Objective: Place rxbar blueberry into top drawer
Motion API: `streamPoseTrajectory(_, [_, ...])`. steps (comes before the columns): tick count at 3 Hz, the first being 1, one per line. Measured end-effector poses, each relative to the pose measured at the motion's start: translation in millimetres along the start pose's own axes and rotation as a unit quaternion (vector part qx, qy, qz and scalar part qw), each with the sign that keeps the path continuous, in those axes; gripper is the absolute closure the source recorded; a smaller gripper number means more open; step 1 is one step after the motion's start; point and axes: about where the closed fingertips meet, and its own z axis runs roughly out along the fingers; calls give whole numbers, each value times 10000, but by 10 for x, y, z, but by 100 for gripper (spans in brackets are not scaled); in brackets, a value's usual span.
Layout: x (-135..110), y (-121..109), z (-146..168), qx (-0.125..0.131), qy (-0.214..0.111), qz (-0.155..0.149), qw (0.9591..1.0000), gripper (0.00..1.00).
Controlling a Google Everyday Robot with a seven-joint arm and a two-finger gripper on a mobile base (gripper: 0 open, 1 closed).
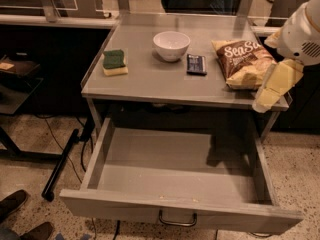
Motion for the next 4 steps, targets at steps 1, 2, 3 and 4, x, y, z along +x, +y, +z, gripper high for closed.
streamPoseTrajectory(1, [1,-36,28,-5,-16,12,10000,0])
streamPoseTrajectory(2, [-21,14,66,-6,-99,65,9999,0])
streamPoseTrajectory(3, [-333,-259,383,120,-251,-123,9995,0])
streamPoseTrajectory(4, [-638,-537,544,235,-331,-402,9984,0])
